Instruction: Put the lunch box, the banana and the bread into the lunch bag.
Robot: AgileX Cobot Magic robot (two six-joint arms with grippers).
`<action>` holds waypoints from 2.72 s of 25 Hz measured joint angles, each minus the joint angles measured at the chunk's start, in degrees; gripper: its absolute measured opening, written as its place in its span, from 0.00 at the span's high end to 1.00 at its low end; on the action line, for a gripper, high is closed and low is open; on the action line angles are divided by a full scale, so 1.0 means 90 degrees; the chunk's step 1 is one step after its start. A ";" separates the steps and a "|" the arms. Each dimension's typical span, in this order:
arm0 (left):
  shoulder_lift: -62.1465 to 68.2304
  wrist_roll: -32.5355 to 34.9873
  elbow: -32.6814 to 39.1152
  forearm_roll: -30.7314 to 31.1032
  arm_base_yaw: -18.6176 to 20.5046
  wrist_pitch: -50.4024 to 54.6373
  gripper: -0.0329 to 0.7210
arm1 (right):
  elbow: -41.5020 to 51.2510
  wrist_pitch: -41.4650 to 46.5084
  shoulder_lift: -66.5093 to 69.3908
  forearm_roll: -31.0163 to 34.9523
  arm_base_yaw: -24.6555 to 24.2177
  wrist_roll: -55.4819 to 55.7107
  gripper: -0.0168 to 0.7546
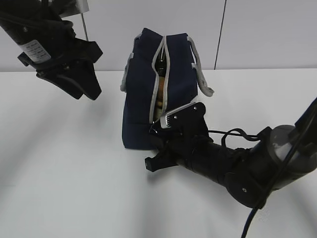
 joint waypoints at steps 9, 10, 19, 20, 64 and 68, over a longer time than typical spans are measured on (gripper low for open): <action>0.0000 0.0000 0.0000 -0.0012 0.0000 0.0000 0.55 | 0.0364 -0.0423 -0.0062 -0.0199 0.0000 0.0000 1.00; 0.0000 0.0000 0.0000 -0.0012 0.0000 0.0000 0.55 | 0.0401 -0.0453 -0.0115 -0.0214 0.0000 0.0000 1.00; 0.0000 0.0000 0.0000 -0.0029 0.0000 0.0000 0.55 | 0.0512 -0.0530 -0.0542 -0.0363 -0.0011 -0.0012 1.00; 0.0000 0.0000 0.0000 -0.0029 0.0000 0.0000 0.55 | 0.0512 -0.0530 -0.0590 -0.0412 -0.0025 -0.0012 1.00; 0.0000 0.0219 0.0000 -0.0231 0.0000 -0.0670 0.55 | -0.2881 0.1731 -0.2318 -0.8442 -0.1381 0.6399 1.00; 0.0000 0.0316 0.0000 -0.0290 0.0000 -0.0859 0.55 | -0.3040 0.2008 -0.2318 -0.8466 -0.1381 0.6438 1.00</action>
